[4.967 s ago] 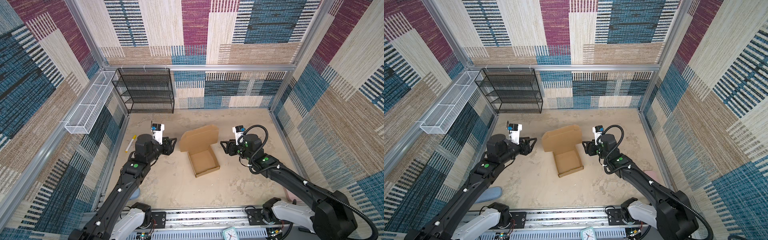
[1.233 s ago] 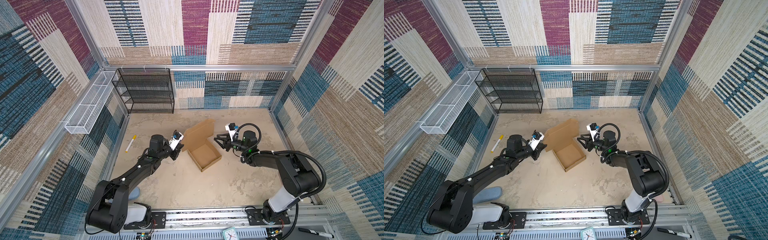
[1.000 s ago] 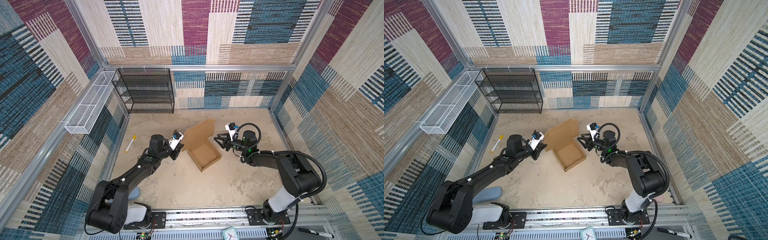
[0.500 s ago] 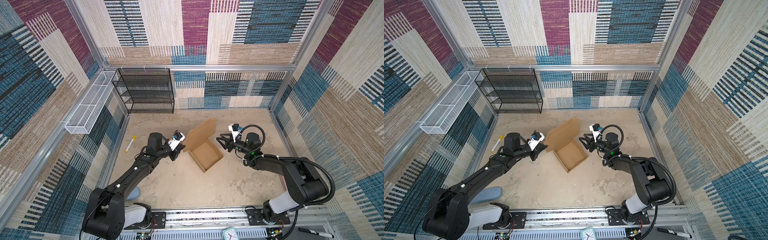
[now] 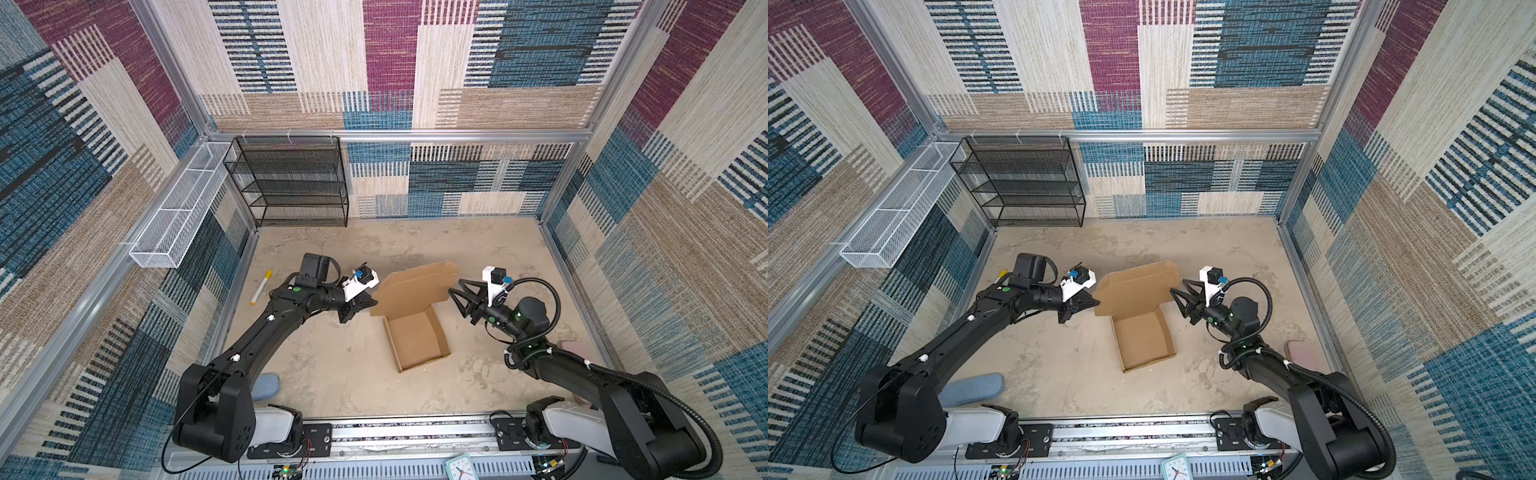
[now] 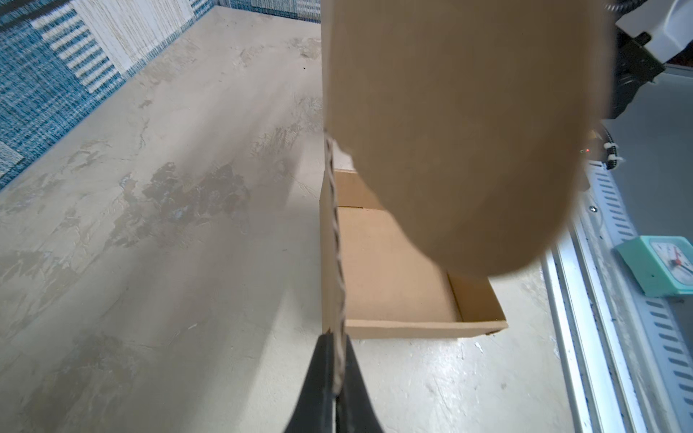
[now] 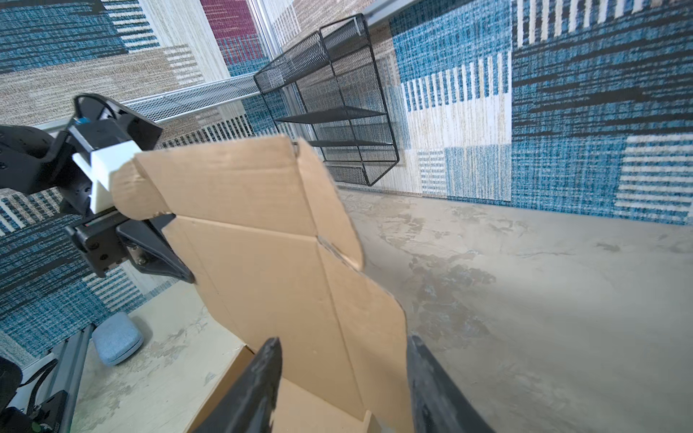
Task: Assemble paper box
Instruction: Fold the lid at the center of the table.
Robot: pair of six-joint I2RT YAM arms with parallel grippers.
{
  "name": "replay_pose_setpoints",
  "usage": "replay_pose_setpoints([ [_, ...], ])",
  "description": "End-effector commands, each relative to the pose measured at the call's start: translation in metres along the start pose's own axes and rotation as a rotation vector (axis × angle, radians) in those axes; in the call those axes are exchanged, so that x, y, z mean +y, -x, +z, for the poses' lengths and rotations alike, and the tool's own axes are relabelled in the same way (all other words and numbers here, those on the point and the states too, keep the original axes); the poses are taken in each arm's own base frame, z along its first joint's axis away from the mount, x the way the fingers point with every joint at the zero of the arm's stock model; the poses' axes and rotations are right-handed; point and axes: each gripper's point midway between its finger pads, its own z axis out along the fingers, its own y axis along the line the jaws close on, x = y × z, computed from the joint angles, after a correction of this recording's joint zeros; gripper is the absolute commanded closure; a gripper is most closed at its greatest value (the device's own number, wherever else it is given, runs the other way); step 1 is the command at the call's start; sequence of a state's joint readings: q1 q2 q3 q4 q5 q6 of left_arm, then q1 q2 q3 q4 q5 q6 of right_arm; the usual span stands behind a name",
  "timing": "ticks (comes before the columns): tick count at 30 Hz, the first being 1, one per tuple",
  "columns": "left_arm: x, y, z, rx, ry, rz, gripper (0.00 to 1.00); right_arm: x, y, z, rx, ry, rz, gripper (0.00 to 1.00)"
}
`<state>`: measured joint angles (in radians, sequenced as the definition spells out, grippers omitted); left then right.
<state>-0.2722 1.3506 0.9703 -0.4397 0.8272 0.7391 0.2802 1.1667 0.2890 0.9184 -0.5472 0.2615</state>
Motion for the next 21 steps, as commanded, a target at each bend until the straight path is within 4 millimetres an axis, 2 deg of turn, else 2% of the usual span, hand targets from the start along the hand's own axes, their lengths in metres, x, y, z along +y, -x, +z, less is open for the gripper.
replay_pose_setpoints([
  [1,-0.004,-0.008,-0.002,0.042,-0.023,0.037,1.00,0.006,0.002,-0.005,-0.005,0.015,0.014,0.44],
  [6,-0.001,-0.005,-0.005,0.020,-0.025,0.029,1.00,0.001,-0.005,-0.007,0.010,-0.011,0.016,0.44],
  [16,-0.010,-0.001,-0.008,-0.029,-0.026,0.036,1.00,-0.009,-0.016,0.018,0.085,0.020,-0.006,0.45],
  [21,-0.011,-0.001,-0.008,-0.035,-0.027,0.038,1.00,-0.011,-0.022,0.020,0.096,0.022,-0.006,0.46],
])
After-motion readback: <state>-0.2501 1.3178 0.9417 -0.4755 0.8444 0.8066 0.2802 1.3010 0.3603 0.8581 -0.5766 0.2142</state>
